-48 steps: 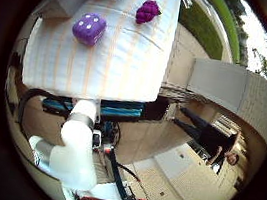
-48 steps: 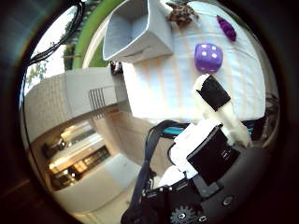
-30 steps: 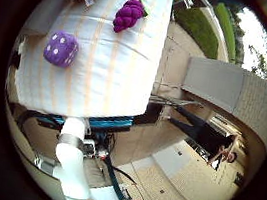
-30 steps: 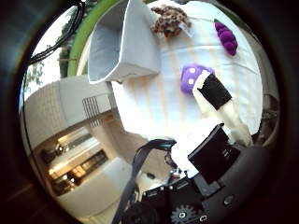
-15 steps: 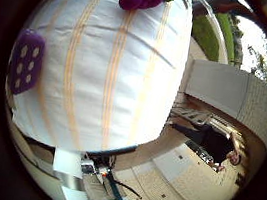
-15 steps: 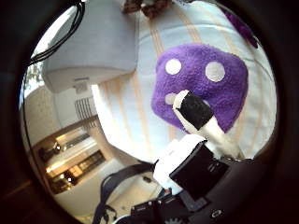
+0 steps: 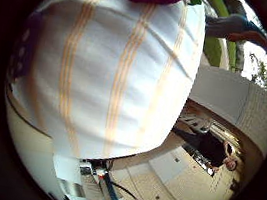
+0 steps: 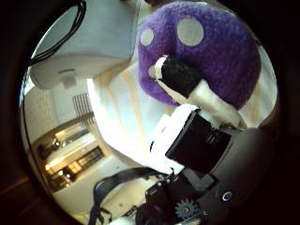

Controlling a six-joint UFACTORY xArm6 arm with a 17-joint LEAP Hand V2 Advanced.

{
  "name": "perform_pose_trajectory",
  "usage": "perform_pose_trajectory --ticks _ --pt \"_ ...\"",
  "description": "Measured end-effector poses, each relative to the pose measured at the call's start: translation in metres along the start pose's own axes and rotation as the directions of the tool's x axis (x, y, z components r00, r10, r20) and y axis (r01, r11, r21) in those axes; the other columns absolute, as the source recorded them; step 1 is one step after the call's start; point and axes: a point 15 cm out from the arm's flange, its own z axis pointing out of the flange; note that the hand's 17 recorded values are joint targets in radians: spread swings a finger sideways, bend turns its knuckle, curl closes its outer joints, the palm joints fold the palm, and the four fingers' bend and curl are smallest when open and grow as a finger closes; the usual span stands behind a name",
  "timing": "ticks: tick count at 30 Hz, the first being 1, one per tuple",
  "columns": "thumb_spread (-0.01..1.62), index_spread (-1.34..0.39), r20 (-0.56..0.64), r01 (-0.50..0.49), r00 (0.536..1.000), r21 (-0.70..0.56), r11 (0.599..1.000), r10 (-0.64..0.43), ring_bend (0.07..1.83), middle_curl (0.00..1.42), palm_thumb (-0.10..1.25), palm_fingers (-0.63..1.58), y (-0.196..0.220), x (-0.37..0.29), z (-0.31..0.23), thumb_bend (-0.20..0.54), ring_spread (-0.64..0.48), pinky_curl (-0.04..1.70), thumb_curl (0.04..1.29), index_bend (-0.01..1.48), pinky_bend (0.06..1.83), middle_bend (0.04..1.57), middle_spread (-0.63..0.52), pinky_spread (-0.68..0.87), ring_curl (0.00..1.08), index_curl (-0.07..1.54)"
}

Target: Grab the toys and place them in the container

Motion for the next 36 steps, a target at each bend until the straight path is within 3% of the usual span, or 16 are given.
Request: perform_pose_trajectory --ticks 7,14,23,30,36 --pt "1.14 -0.48 0.009 0.026 1.0 -0.012 1.0 -0.026 1.13 0.71 0.91 1.17 0.018 -0.005 -0.016 0.022 0.05 0.39 0.46 0.3 1.05 0.92 -0.16 0.38 0.62 0.42" --pt "1.14 -0.66 0.037 0.068 0.997 -0.094 0.993 -0.064 1.29 0.85 0.97 1.0 0.064 -0.014 -0.048 -0.011 -0.03 0.54 0.54 0.46 1.27 1.07 -0.19 0.32 0.72 0.59" --pt "1.17 -0.78 0.061 0.128 0.991 -0.086 0.988 -0.123 1.41 0.95 0.95 0.86 0.09 -0.027 -0.128 -0.016 -0.06 0.67 0.59 0.57 1.39 1.16 -0.21 0.27 0.77 0.81" --pt "1.17 -0.84 0.102 0.179 0.977 0.106 0.978 -0.189 1.47 1.0 0.95 0.79 0.083 -0.062 -0.227 -0.015 -0.07 0.73 0.62 0.61 1.47 1.21 -0.22 0.24 0.79 0.96" --pt "1.17 -0.85 0.122 0.235 0.957 0.199 0.951 -0.262 1.5 1.02 0.95 0.76 0.049 -0.108 -0.282 -0.014 -0.08 0.76 0.63 0.61 1.5 1.23 -0.22 0.23 0.8 1.04"
